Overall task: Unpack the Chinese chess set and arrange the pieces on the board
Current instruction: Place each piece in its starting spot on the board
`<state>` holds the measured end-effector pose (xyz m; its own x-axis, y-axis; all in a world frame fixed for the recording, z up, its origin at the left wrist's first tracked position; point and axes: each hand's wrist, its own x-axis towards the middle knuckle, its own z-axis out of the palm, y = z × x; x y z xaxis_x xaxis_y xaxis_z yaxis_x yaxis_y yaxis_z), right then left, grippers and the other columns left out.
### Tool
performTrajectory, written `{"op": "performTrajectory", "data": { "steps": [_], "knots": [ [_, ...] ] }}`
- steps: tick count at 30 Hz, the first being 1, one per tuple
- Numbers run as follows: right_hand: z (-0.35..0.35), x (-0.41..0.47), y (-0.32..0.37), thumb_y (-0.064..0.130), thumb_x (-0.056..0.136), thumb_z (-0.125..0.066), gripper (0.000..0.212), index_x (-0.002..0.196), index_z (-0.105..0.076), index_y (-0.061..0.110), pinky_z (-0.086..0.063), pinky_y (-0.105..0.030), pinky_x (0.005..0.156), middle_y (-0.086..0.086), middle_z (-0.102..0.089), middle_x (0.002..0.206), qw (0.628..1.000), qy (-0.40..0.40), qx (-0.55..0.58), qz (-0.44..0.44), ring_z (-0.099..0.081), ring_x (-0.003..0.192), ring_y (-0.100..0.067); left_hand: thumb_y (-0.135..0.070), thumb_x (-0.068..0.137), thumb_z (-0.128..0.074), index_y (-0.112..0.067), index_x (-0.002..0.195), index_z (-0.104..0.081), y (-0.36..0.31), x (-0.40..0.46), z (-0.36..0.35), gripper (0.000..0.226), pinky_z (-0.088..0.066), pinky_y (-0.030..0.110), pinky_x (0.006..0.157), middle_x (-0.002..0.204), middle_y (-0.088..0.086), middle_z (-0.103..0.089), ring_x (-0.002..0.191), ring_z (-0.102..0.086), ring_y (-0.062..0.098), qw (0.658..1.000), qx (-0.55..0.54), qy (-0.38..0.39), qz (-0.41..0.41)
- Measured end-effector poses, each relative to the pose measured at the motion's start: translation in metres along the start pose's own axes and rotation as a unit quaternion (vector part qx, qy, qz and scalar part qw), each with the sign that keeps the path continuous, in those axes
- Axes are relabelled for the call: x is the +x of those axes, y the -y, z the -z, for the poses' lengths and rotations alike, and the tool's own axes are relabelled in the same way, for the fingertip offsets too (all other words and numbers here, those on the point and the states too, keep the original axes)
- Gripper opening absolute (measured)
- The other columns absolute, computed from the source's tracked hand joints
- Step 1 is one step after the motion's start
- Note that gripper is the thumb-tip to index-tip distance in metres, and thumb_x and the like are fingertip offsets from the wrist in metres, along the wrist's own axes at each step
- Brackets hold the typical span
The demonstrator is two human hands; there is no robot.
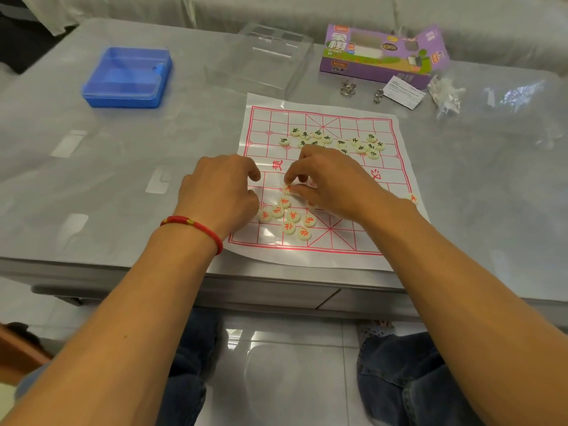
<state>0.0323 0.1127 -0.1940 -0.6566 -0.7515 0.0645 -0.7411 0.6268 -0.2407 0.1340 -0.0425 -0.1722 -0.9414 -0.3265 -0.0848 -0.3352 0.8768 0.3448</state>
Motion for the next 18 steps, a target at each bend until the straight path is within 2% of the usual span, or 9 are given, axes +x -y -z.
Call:
{"op": "performTrajectory", "data": {
  "steps": [4, 13, 18],
  "knots": [
    [0.000, 0.007, 0.003, 0.028, 0.093, -0.067, 0.024, 0.116, -0.072, 0.025, -0.046, -0.023, 0.071, 0.004, -0.060, 0.106, 1.000, 0.004, -0.006, 0.004, -0.052, 0.090, -0.011, -0.013, 0.090, -0.068, -0.025, 0.129, -0.060, 0.006, 0.001, 0.004, 0.042, -0.052, 0.050, 0.098, 0.131, 0.006, -0.061, 0.110, -0.061, 0.031, 1.000, -0.001, 0.026, 0.010],
    [0.004, 0.007, 0.008, 0.029, 0.093, -0.067, 0.024, 0.116, -0.070, 0.026, -0.053, -0.029, 0.076, 0.003, -0.062, 0.105, 1.000, 0.018, -0.010, 0.003, -0.056, 0.090, -0.014, -0.009, 0.089, -0.069, -0.025, 0.133, -0.057, 0.014, -0.004, 0.010, 0.049, -0.053, 0.047, 0.095, 0.133, 0.006, -0.060, 0.112, -0.060, 0.031, 0.999, -0.010, 0.035, 0.012],
    [0.013, 0.001, 0.012, 0.028, 0.092, -0.068, 0.021, 0.113, -0.070, 0.025, -0.047, -0.022, 0.070, 0.005, -0.061, 0.103, 0.999, 0.019, -0.023, 0.016, -0.053, 0.087, -0.011, -0.013, 0.089, -0.070, -0.026, 0.128, -0.061, 0.014, -0.004, 0.009, 0.042, -0.052, 0.043, 0.096, 0.135, 0.004, -0.059, 0.115, -0.059, 0.029, 0.999, -0.005, 0.034, -0.022]
  ]
}}
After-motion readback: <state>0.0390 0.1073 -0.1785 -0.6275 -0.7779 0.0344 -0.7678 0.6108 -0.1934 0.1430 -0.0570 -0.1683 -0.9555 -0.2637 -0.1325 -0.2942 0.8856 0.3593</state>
